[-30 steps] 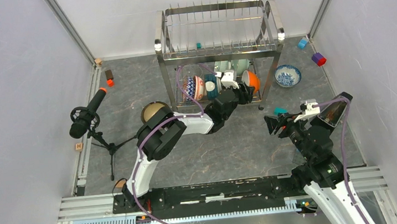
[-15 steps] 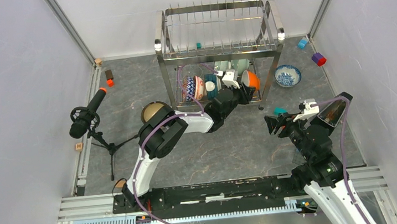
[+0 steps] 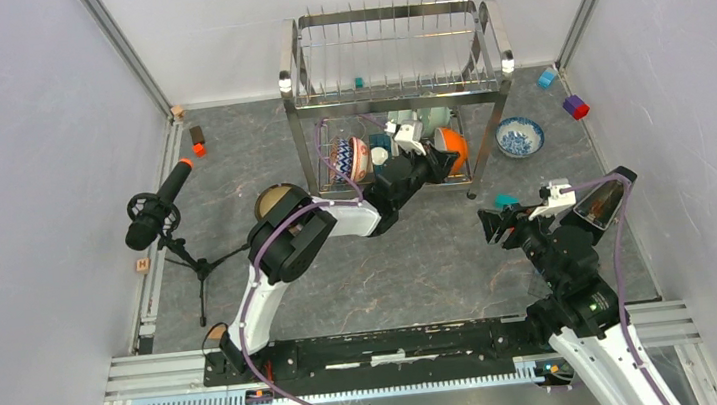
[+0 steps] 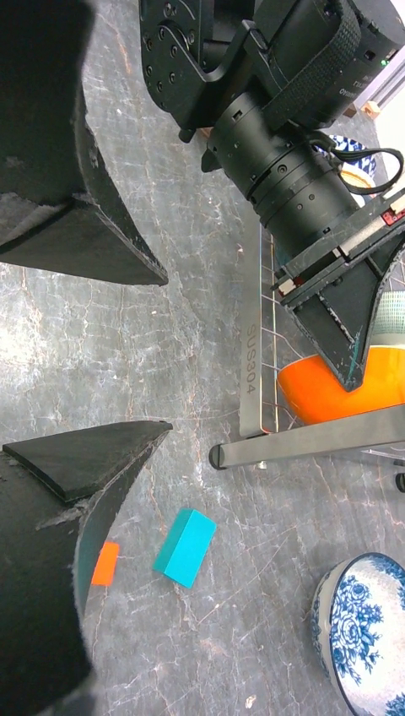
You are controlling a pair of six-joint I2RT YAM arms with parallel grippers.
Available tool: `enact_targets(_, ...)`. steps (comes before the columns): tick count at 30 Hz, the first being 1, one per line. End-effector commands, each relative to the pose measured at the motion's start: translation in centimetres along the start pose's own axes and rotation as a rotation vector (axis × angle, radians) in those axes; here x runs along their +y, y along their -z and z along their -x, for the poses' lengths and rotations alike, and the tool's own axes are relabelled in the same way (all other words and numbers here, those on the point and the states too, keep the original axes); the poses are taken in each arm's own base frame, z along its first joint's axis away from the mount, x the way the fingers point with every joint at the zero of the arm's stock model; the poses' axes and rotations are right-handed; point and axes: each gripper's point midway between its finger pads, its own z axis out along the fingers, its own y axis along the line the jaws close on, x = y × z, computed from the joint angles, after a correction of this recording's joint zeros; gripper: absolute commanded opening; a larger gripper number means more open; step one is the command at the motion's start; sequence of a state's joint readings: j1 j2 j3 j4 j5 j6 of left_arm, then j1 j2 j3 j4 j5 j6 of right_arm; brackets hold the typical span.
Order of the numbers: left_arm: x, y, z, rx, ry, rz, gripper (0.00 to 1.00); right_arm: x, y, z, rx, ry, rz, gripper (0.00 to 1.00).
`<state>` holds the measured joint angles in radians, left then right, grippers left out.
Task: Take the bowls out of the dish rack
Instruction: Pick up the bowl from the dish rack.
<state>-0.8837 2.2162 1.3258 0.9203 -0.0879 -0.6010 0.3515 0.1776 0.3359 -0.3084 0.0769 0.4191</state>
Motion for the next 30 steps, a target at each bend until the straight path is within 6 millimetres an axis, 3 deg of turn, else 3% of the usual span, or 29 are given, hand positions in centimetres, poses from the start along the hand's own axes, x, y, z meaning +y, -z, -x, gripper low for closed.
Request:
enact_targets(1, -0.2, -0.2, 2.6, -0.095, 0.043, -0.059, 0.02, -0.2, -0.3, 0.4, -0.027, 0.019, -0.007, 0.65)
enact_targets(30, -4.7, 1.8, 10.4, -0.274, 0.159, -0.287, 0.02, -0.4, -0.3, -0.4, -0.014, 0.014, -0.007, 0.64)
